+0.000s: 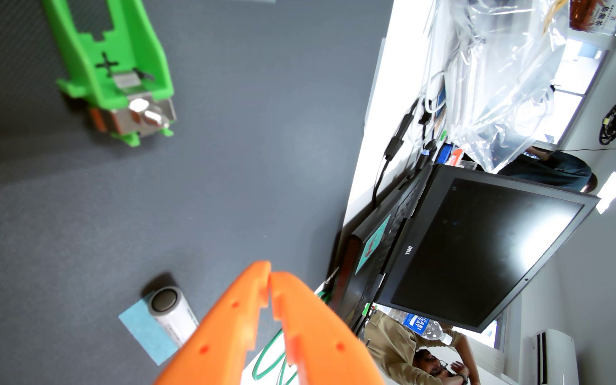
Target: Insert Battery
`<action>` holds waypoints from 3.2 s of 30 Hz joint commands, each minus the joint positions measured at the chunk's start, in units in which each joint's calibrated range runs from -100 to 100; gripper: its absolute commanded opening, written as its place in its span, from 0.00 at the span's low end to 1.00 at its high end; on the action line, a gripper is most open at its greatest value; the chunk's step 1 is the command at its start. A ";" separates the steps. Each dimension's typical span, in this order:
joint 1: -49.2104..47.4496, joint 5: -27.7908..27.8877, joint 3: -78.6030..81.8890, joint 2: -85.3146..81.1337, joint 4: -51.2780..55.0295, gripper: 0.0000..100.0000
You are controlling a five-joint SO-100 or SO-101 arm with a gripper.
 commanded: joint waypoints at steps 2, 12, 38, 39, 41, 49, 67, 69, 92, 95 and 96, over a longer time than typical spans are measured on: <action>-0.10 -0.18 -0.27 -0.41 -0.84 0.02; -0.10 0.28 -1.08 -0.41 -0.84 0.02; 21.63 10.07 -69.34 59.87 25.24 0.02; 22.45 11.15 -69.79 63.12 25.16 0.02; 22.69 12.69 -70.42 68.37 24.90 0.02; 23.16 15.94 -71.05 83.21 17.28 0.02; 22.57 17.27 -67.80 91.80 15.59 0.13; 22.57 17.33 -67.53 91.88 15.67 0.14; 22.69 18.41 -62.04 92.05 15.67 0.14; 22.81 18.41 -61.95 92.13 15.67 0.14; 22.69 18.41 -61.95 92.13 15.67 0.14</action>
